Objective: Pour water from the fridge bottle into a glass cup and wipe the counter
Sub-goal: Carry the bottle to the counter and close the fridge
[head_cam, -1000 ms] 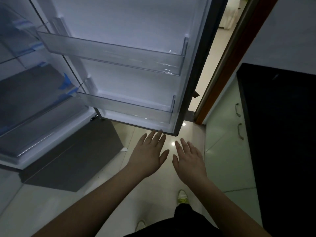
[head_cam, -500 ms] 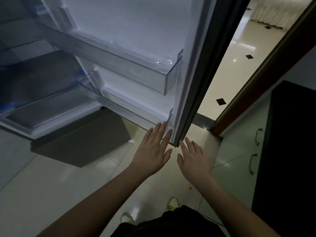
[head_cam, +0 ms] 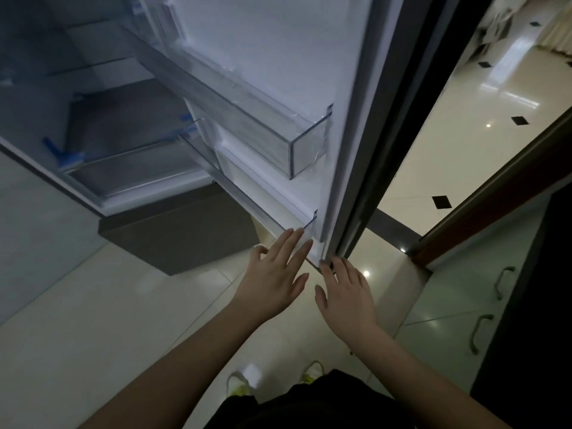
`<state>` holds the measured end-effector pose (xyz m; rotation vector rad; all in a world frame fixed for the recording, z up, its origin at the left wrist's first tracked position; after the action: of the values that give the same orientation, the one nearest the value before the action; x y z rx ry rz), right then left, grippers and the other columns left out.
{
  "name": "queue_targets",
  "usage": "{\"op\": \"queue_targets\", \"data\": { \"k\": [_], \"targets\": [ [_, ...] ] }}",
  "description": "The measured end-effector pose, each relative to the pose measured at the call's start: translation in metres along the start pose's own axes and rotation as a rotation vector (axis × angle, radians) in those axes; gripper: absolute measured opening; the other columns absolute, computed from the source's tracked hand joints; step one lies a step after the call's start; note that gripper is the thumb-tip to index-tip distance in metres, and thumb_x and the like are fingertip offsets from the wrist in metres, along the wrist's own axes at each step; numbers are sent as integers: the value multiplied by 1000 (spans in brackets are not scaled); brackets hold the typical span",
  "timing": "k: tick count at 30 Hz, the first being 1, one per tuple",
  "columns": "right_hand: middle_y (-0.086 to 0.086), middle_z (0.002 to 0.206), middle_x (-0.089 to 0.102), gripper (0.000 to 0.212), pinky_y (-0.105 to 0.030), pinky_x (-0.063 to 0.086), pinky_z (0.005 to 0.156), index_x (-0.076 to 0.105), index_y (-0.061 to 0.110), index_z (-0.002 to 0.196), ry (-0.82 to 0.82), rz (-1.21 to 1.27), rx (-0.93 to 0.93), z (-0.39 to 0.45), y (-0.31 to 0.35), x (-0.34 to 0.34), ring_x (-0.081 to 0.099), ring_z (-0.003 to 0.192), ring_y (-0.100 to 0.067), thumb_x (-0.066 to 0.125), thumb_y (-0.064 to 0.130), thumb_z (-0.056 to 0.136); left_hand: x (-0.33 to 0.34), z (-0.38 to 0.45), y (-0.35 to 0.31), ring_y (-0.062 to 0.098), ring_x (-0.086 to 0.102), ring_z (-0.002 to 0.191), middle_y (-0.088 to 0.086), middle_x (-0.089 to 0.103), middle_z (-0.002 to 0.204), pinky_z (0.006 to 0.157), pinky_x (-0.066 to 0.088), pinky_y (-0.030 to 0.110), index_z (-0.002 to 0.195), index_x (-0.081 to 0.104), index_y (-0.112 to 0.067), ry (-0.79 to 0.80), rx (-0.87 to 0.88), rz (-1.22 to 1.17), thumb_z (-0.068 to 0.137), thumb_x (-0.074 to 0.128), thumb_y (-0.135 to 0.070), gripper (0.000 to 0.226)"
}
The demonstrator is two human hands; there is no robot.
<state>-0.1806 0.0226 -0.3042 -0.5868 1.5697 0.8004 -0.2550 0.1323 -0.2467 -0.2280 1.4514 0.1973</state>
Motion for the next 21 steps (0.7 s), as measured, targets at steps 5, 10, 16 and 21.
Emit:
{"op": "queue_targets", "data": {
  "k": [5,10,16,21],
  "targets": [
    [-12,136,55,52,-45,43,103,55,14,134,-47,13,-41,-6,7,2,51,127,-30,60,36,87,1,-26,9,24,23,146,11,33,157,88,48,42,145,45,-19,-34,-36,-6,96,43,-44,55],
    [-13,118,57,37,-43,45,96,61,14,117,-109,44,-90,-24,26,-1,54,112,-31,53,33,86,-1,-56,30,26,22,147,12,34,156,101,45,43,136,51,-15,-76,-55,-88,96,46,-40,47],
    [-23,137,47,44,-49,42,103,58,13,124,-133,47,-98,-42,59,-1,45,128,-39,62,26,82,-10,-99,52,27,19,149,12,27,159,105,40,48,132,53,-17,-86,-128,-88,93,53,-39,45],
    [-25,147,33,49,-51,38,107,53,16,128,-133,75,-100,-67,99,-3,36,135,-40,65,29,82,-10,-142,67,29,24,147,12,34,156,108,38,55,129,56,-19,-44,-209,-39,92,43,-44,47]
  ]
}}
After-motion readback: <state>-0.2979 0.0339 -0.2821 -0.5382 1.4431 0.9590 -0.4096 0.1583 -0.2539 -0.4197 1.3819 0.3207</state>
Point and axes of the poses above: each hand's wrist, its own z-axis towards the middle knuckle, its own x-axis out of the palm, y = z × x, the point moved 8 cm from there along z, towards the middle knuckle
